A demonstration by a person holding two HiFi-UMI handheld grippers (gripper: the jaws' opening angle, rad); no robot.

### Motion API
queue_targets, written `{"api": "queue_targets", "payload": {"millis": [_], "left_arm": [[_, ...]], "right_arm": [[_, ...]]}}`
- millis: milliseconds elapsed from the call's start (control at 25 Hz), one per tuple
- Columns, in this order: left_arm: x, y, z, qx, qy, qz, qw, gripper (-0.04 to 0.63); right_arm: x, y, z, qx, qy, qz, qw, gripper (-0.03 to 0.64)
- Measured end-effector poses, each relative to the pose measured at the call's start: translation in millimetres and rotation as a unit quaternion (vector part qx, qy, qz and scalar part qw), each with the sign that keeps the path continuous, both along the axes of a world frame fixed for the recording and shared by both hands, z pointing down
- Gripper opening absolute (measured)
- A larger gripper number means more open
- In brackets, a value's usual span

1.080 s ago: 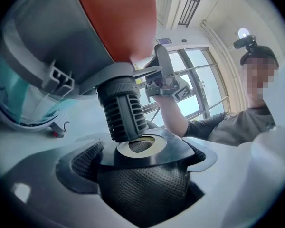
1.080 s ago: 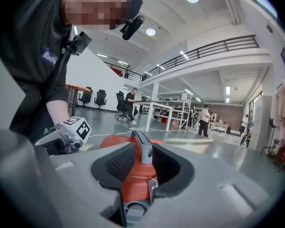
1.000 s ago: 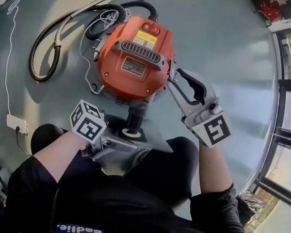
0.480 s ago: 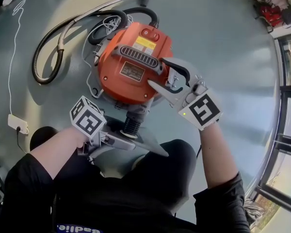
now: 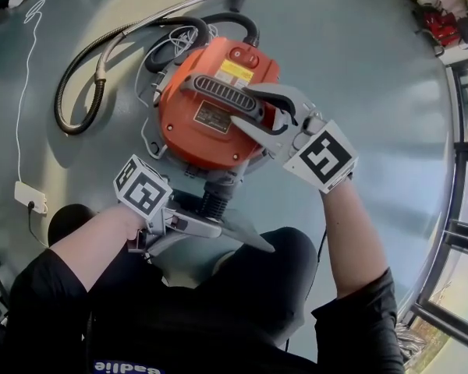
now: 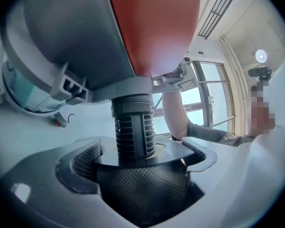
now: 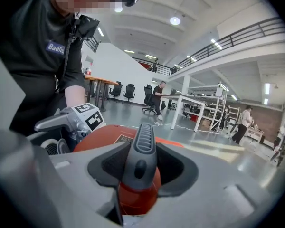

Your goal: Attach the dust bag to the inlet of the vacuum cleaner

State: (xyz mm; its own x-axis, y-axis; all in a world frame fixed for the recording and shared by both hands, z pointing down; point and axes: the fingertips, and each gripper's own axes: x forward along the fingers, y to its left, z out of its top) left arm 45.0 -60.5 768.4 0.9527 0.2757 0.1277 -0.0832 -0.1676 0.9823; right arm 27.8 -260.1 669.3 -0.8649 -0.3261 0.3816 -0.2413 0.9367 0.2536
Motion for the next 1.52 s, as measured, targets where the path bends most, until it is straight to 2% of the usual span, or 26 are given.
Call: {"api": "queue_targets", "payload": {"millis": [200, 320, 480, 840, 1040, 1080, 1240, 1520], "left_arm": [[-4, -10, -1, 0.016, -0.008, -0.024, 0.9995, 0.566], [-1, -12, -1, 0.019, -0.012, -0.061, 0.9979, 0.565], [5, -19, 1, 0.003, -0.014, -0.110, 0.9938, 0.565], [-3, -25, 1, -0.022, -0.003, -0.172, 0.9849, 0.565], [-9, -34, 2, 0.006, 0.004, -0.206, 0.9785, 0.565], [-7, -34, 2, 0.001, 0.007, -0.212, 0.9773, 0.563], [6, -37, -5, -0.060, 0.017, -0.243, 0.9681, 0.561], [-2, -41, -5, -0.070, 0.017, -0.271, 0.9600, 0.563]], "right_arm": [[2, 0, 3, 0.005, 0.014, 0.010, 1.000, 0.153], [2, -1, 4, 0.006, 0.022, 0.022, 1.000, 0.152], [0, -1, 4, 0.006, 0.026, 0.032, 0.999, 0.144], [0, -1, 4, 0.011, 0.028, 0.034, 0.999, 0.144], [0, 0, 2, 0.007, 0.035, 0.032, 0.999, 0.144], [-1, 0, 2, 0.007, 0.032, 0.032, 0.999, 0.144], [-2, -1, 3, 0.006, 0.020, 0.035, 0.999, 0.143], [-2, -1, 3, 0.012, 0.025, 0.038, 0.999, 0.143]]}}
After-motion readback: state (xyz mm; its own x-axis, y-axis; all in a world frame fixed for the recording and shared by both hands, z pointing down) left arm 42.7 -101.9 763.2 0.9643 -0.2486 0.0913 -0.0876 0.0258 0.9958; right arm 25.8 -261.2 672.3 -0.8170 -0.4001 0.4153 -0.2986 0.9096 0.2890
